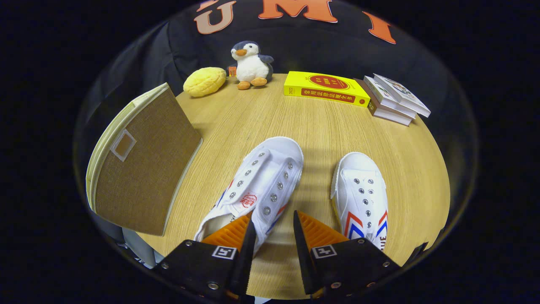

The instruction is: Open the storage box then place both shoes into the box .Put the left shoe in first, then the right shoe, with the right side of both shoes facing outward in a uniform manner.

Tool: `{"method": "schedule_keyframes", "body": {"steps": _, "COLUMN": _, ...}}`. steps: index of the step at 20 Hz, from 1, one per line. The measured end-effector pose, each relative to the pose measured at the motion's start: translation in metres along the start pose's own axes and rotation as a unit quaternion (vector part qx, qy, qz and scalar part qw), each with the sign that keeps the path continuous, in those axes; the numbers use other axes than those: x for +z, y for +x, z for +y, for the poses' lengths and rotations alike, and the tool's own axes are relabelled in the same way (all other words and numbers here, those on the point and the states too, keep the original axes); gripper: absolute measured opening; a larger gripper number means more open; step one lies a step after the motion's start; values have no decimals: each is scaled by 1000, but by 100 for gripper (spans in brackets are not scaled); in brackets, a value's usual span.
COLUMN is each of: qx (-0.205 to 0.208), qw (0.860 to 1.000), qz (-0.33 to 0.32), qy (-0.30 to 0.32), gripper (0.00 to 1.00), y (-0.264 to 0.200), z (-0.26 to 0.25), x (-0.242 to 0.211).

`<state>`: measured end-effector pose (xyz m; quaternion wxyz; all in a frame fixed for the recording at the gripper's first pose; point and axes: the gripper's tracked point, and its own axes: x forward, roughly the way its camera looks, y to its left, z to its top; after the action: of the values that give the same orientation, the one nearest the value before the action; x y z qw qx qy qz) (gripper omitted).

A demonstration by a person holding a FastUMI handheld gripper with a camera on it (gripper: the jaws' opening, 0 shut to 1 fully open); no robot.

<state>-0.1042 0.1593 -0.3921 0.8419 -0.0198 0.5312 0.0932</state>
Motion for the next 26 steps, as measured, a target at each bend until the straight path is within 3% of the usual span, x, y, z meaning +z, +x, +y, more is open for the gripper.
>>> {"method": "schedule_keyframes", "body": {"steps": 2, "qx": -3, "qw": 1000, "qz": -1, "qy": -9, "gripper": 39, "y": 4, "z": 4, "x": 0}}
{"method": "schedule_keyframes", "body": {"steps": 4, "qx": 3, "qw": 1000, "qz": 14, "qy": -18, "gripper": 33, "y": 8, "z": 7, "x": -8}}
{"method": "schedule_keyframes", "body": {"steps": 11, "qx": 29, "qw": 994, "qz": 17, "qy": 102, "gripper": 5, "y": 7, "z": 1, "x": 3}}
{"method": "schedule_keyframes", "body": {"steps": 17, "qx": 53, "qw": 986, "qz": 9, "qy": 157, "gripper": 3, "y": -1, "z": 2, "x": 17}}
{"method": "schedule_keyframes", "body": {"steps": 26, "qx": 95, "qw": 976, "qz": -75, "qy": 179, "gripper": 1, "y": -47, "z": 21, "x": 80}}
